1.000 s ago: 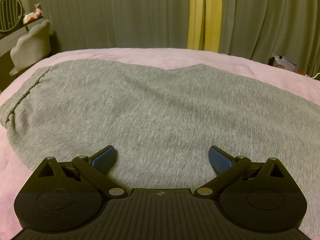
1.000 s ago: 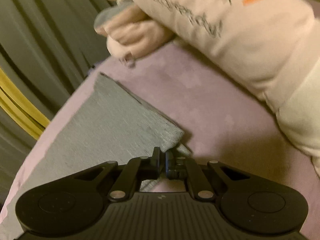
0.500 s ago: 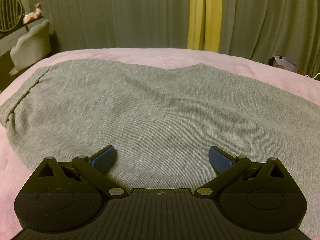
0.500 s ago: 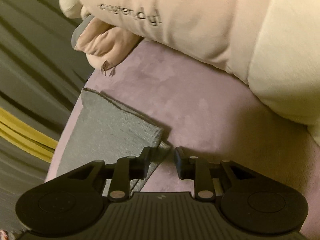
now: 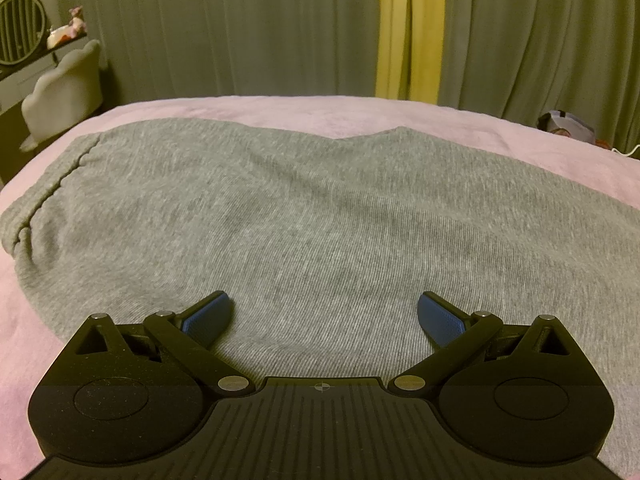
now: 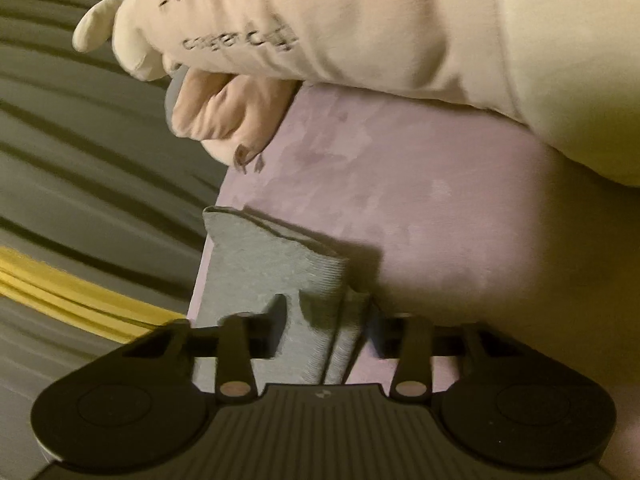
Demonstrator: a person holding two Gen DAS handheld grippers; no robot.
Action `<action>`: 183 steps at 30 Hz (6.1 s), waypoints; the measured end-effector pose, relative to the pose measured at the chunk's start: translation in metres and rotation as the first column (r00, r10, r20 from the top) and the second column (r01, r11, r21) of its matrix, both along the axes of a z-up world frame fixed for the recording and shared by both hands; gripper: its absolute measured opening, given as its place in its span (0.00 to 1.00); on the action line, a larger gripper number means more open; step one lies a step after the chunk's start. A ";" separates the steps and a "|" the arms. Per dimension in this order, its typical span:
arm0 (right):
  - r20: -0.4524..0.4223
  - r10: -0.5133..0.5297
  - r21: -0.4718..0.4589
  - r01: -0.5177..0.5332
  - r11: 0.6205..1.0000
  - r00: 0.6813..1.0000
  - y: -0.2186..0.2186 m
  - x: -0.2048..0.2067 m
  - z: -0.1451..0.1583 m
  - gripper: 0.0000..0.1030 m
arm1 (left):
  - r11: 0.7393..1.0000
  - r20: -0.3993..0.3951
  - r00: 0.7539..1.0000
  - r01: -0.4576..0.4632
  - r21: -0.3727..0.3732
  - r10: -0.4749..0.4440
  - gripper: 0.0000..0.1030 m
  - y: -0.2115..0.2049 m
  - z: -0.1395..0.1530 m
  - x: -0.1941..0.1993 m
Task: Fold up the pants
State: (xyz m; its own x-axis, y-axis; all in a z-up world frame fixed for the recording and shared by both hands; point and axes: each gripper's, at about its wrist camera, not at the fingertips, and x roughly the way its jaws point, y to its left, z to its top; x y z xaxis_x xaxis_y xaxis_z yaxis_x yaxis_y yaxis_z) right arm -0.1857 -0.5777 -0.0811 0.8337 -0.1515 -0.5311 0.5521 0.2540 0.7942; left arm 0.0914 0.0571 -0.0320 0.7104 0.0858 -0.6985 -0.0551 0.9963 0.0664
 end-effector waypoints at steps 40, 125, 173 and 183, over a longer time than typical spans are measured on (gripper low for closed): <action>-0.404 0.661 -0.534 -0.750 0.391 0.632 0.269 0.163 0.106 0.68 | 0.890 0.066 0.950 0.309 -0.336 -0.305 1.00 -0.091 0.064 -0.006; -0.491 0.528 -0.530 -0.719 0.451 0.693 0.238 0.128 0.087 0.92 | 0.801 -0.123 0.859 0.400 -0.444 -0.497 0.18 -0.109 0.082 0.075; -0.504 0.531 -0.536 -0.729 0.427 0.681 0.245 0.134 0.087 0.94 | 0.833 -0.212 0.862 0.338 -0.438 -0.460 0.16 -0.045 0.049 0.019; -0.512 0.541 -0.537 -0.740 0.405 0.668 0.249 0.134 0.088 0.95 | 0.893 -0.241 0.881 0.327 -0.309 -0.407 0.34 -0.043 0.035 0.004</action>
State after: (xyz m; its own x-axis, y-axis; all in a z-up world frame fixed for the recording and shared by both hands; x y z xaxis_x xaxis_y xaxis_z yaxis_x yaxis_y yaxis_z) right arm -0.0517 -0.3290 0.0069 0.7126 -0.0024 -0.7016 0.1149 0.9869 0.1134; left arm 0.0953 0.0139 0.0032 0.4159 -0.3472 -0.8405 0.3003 0.9248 -0.2334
